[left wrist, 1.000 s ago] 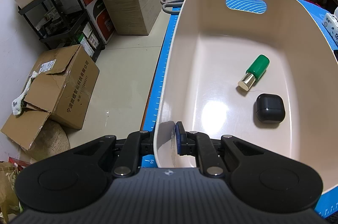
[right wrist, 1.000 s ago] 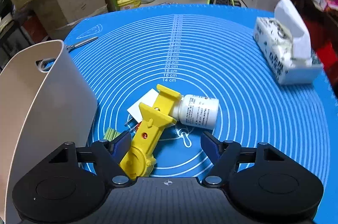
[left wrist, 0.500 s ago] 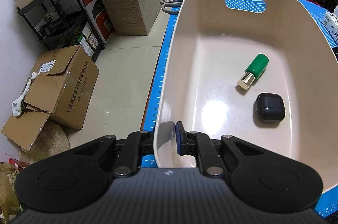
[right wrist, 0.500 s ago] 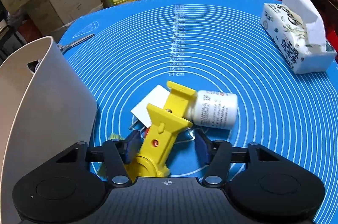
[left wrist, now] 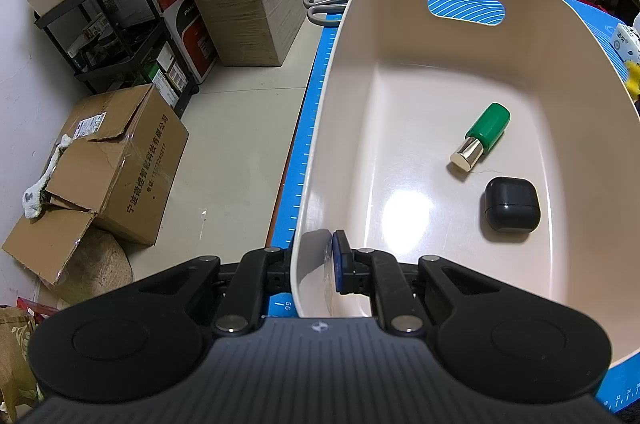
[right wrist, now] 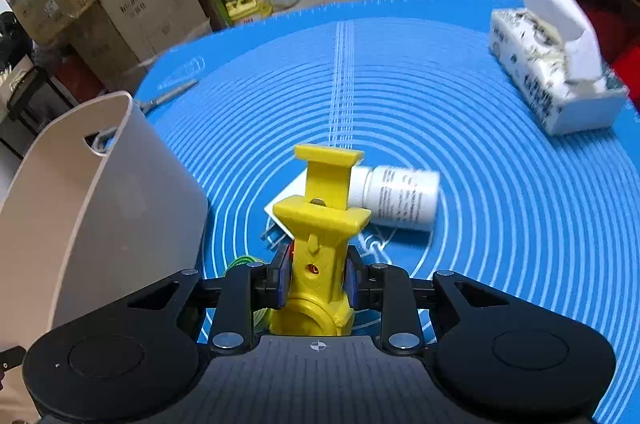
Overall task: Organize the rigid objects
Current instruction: 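Move the right tool to the yellow plastic part and grasp it, then lower the yellow plastic part into the basket and open the right tool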
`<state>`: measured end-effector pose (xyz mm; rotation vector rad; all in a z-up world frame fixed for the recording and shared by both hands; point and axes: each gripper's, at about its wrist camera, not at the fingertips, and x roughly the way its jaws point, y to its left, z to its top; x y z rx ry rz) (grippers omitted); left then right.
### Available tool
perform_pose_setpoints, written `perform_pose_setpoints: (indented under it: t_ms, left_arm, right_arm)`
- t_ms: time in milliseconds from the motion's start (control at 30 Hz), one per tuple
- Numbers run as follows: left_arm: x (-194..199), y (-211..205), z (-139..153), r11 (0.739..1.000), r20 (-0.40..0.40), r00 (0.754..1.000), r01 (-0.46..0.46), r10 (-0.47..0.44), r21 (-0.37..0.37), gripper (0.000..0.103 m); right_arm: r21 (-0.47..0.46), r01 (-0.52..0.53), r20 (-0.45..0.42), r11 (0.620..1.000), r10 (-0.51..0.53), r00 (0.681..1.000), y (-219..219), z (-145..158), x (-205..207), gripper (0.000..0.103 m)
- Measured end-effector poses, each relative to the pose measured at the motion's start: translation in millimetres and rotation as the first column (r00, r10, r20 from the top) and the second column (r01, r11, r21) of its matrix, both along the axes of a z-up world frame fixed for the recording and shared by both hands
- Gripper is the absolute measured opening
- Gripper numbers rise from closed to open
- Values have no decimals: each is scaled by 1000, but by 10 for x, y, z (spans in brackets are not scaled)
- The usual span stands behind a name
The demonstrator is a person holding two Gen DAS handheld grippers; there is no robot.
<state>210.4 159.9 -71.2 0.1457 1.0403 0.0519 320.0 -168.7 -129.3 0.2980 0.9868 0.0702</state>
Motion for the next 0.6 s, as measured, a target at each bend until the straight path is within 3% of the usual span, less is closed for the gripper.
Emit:
perform_pose_setpoints:
  t_ms: [367, 600]
  left_arm:
    - [0, 0, 0, 1000, 0, 1000, 0, 0, 0, 16]
    - [-1, 1, -1, 1000, 0, 1000, -1, 1, 1, 16]
  right_arm:
    - [-55, 12, 118, 998, -5, 993, -31, 354, -173, 35]
    - [-1, 37, 217, 999, -36, 976, -97, 676, -241, 35]
